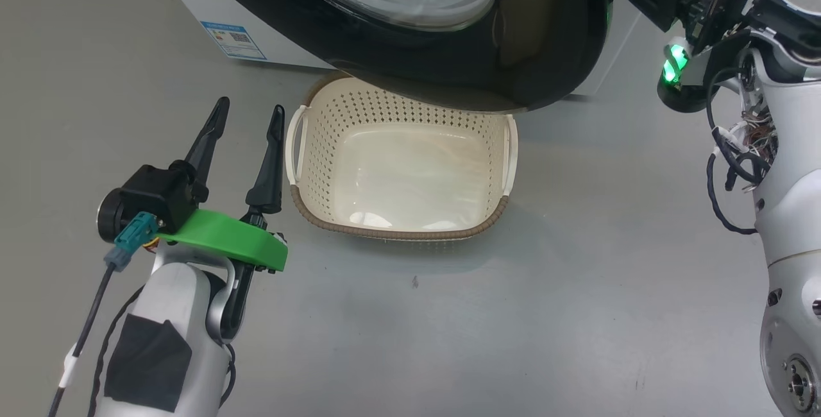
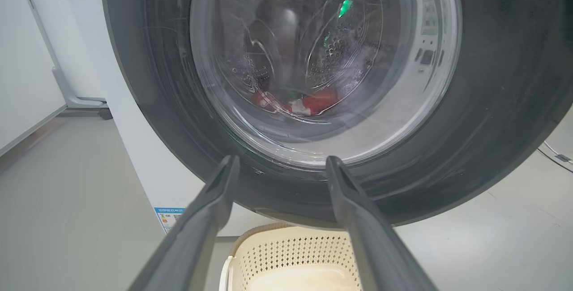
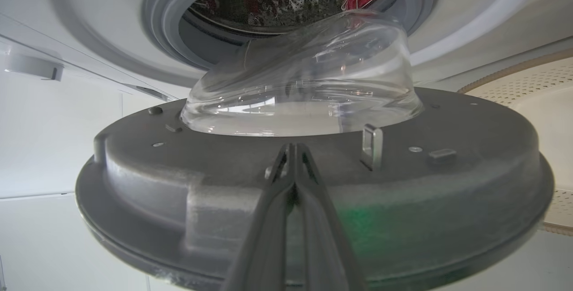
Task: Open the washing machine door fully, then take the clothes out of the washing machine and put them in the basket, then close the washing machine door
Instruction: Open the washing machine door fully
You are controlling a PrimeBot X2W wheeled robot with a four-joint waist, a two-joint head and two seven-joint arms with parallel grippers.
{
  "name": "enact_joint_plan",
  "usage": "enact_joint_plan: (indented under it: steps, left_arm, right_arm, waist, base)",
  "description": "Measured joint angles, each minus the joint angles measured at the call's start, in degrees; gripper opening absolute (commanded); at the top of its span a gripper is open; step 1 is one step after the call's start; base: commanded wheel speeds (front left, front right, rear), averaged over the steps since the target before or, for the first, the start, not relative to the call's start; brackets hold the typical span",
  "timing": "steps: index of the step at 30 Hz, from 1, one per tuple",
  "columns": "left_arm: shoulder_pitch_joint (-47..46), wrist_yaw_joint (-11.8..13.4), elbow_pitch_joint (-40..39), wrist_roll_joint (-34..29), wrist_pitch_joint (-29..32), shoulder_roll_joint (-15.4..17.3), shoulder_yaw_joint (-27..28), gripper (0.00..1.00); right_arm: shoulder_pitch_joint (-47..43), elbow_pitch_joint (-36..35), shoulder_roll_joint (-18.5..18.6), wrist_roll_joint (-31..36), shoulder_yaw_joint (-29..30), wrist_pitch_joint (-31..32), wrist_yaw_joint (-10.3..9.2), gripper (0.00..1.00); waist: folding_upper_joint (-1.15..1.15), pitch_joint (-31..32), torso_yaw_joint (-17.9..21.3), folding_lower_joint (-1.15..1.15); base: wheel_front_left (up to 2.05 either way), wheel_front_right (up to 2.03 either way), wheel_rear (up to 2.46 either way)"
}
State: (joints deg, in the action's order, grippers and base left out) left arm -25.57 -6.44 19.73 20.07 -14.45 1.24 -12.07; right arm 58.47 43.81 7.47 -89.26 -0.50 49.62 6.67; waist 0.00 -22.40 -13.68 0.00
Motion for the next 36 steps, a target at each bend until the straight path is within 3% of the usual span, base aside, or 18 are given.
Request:
enact_joint_plan:
  steps: [20, 36]
  left_arm:
    - [2.93, 0.07, 3.58, 0.00, 0.00, 0.01, -1.03, 1.00]
    - [5.76, 0.91, 5.70, 0.09, 0.00, 0.03, -1.19, 1.00]
  right_arm:
    - [-11.39, -6.60, -2.19, -2.52, -3.89, 6.90, 0.29, 0.00]
    - [-20.51, -14.21, -3.46, -5.60, -7.42, 10.42, 0.30, 0.00]
  waist:
    - [0.00, 4.79, -1.69, 0.00]
    - [0.00, 9.18, -6.37, 0.00]
  base:
    - [0.00, 0.00, 0.00]
    - [0.00, 0.00, 0.00]
